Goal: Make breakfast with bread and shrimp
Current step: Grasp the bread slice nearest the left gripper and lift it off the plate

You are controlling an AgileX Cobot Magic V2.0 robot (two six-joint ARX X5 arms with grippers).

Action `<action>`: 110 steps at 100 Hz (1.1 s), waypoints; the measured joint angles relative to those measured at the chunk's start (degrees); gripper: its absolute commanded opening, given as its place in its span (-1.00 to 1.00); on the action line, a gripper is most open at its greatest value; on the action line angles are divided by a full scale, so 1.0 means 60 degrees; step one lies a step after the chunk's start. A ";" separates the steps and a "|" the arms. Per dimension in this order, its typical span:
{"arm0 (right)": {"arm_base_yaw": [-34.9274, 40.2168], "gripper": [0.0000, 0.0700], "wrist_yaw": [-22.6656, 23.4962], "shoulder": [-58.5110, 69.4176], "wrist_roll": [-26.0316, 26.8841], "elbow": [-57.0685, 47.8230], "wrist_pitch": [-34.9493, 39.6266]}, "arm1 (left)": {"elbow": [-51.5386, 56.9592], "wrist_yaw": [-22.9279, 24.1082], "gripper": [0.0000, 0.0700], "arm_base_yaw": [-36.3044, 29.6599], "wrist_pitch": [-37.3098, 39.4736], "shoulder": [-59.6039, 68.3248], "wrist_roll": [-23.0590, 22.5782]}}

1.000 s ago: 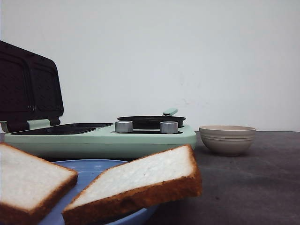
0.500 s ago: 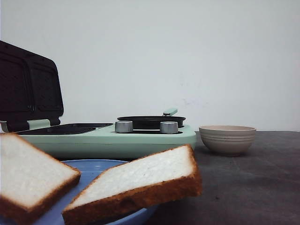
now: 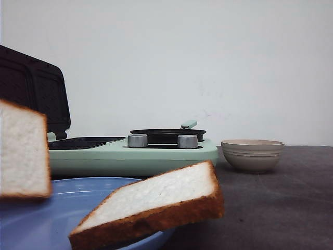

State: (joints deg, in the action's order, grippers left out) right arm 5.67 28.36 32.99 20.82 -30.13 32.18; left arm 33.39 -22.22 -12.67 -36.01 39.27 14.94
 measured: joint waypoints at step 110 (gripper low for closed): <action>0.0000 -0.74 0.0000 0.0000 0.0000 0.0000 0.0000 | 0.2969 0.2739 -0.99 0.0000 0.4943 0.3577 -0.2860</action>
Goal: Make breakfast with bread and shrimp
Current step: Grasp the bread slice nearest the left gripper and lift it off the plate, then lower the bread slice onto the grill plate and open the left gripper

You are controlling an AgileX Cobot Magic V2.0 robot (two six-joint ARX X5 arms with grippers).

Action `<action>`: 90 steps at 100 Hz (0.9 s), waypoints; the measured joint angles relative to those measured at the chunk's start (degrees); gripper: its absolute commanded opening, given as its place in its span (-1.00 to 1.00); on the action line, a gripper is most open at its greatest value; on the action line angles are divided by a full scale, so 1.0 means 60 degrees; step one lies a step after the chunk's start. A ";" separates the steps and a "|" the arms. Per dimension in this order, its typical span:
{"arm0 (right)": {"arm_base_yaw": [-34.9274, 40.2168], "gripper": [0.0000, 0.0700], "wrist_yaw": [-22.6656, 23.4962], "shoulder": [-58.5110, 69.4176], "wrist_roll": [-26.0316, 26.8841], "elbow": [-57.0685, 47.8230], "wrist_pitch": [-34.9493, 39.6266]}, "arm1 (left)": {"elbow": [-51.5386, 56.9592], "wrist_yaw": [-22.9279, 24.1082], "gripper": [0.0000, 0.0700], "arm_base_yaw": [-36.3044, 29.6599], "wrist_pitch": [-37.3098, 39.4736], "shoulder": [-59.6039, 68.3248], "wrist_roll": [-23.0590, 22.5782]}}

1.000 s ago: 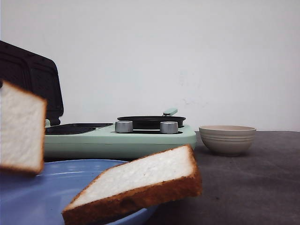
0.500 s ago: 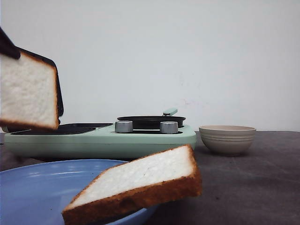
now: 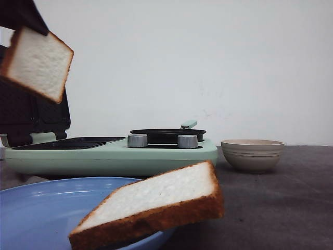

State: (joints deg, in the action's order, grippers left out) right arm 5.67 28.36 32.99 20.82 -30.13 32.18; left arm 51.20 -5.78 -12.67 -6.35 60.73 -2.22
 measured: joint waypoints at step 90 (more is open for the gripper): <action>0.0000 -0.74 -0.0025 0.0000 -0.0251 0.0000 -0.0004 | 0.4197 0.2073 -0.99 -0.0685 0.1107 0.6725 -0.4914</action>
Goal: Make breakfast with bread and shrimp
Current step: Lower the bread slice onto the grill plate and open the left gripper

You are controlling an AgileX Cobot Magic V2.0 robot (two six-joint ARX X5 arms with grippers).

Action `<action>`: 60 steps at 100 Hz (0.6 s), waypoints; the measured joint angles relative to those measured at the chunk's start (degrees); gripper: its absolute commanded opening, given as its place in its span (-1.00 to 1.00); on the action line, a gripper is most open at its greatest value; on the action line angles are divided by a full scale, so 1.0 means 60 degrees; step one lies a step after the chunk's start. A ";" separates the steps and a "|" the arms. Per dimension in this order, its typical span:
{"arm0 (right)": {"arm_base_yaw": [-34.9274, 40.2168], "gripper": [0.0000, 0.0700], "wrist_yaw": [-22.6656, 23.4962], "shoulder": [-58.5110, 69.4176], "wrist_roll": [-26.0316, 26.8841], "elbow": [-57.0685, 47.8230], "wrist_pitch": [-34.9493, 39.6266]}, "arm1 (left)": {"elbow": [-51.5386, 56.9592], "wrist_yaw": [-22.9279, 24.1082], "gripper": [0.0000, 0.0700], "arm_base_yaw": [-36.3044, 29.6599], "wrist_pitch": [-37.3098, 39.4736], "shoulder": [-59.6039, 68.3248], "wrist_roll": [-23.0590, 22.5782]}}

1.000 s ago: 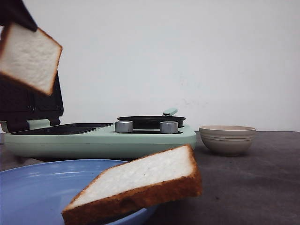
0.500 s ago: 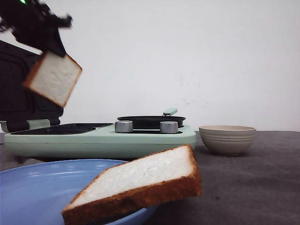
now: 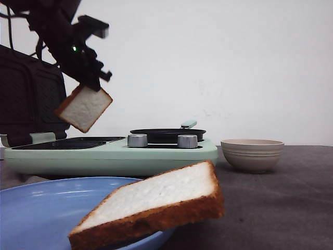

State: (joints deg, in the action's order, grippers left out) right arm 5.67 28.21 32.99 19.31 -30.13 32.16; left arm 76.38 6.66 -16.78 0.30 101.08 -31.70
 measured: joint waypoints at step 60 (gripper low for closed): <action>0.0000 -0.74 -0.0007 0.0000 -0.0149 0.0000 0.0004 | 0.0036 0.0171 -0.99 -0.0047 0.0284 0.0433 -0.1800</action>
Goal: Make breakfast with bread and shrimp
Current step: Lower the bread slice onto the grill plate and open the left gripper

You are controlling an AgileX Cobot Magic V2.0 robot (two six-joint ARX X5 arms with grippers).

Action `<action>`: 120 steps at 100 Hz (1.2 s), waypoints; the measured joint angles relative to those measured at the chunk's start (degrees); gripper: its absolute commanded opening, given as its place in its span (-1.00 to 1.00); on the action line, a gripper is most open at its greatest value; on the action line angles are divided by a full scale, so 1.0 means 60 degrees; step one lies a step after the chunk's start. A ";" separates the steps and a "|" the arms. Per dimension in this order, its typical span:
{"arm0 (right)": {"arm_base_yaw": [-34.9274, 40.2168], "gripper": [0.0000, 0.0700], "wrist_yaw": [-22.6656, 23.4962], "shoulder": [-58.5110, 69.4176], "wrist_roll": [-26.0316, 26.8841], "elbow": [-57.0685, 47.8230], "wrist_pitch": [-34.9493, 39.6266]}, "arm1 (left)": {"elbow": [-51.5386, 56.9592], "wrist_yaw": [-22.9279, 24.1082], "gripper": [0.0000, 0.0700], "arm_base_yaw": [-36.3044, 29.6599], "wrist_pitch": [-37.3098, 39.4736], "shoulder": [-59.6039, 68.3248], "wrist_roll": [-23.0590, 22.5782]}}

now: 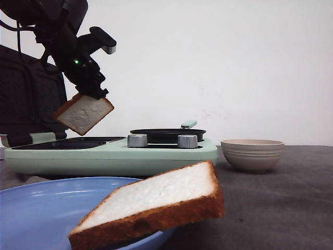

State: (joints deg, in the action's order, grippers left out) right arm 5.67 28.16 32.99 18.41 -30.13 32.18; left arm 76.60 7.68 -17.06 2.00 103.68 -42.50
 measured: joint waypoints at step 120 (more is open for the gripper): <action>0.0000 -0.74 -0.0004 0.0000 -0.0004 0.0000 0.0000 | 0.0007 -0.0769 -0.04 -0.0073 -0.1104 0.0215 0.1555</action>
State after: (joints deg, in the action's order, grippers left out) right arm 5.67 28.14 32.99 18.39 -30.13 32.18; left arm 76.64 3.07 -17.50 -4.62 104.97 -33.17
